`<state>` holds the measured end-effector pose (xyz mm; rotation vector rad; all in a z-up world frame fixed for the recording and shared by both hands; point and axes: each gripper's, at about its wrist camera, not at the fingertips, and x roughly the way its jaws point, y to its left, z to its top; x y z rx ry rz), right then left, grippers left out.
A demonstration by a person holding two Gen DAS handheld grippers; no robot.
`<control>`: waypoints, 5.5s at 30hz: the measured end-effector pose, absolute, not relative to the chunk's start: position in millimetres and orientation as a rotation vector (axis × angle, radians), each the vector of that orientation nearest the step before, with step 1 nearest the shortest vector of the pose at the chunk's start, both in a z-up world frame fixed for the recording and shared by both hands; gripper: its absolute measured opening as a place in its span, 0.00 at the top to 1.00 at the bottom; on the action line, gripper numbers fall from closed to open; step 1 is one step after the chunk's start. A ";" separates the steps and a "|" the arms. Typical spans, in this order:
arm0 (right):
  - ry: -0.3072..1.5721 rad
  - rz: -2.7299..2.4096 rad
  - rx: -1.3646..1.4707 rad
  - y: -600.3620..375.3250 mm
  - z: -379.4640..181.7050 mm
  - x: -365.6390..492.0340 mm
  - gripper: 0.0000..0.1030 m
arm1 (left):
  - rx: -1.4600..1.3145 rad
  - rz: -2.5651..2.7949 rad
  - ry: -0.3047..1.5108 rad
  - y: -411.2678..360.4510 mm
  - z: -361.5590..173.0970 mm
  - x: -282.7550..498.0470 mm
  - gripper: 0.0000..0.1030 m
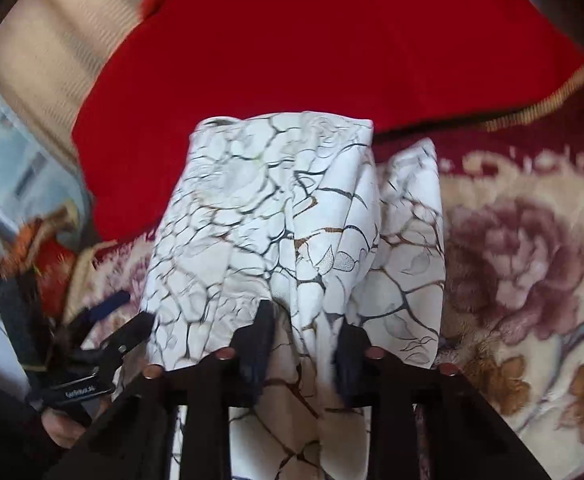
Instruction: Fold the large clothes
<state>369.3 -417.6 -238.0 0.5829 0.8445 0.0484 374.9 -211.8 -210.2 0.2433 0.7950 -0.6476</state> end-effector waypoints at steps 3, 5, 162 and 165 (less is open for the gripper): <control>0.906 -0.017 0.477 -405.0 -250.2 378.3 0.74 | 0.331 -0.639 0.749 -224.1 -216.4 367.4 0.01; 0.947 -0.021 0.525 -409.0 -269.3 384.2 0.74 | 0.326 -0.642 0.759 -226.1 -218.6 368.9 0.01; 0.869 0.205 0.710 -453.1 -248.8 301.8 0.38 | 0.415 -0.442 0.736 -193.4 -194.4 372.7 0.01; 0.826 0.207 0.768 -469.5 -242.7 292.5 0.37 | 0.373 -0.451 0.759 -188.6 -191.9 376.8 0.01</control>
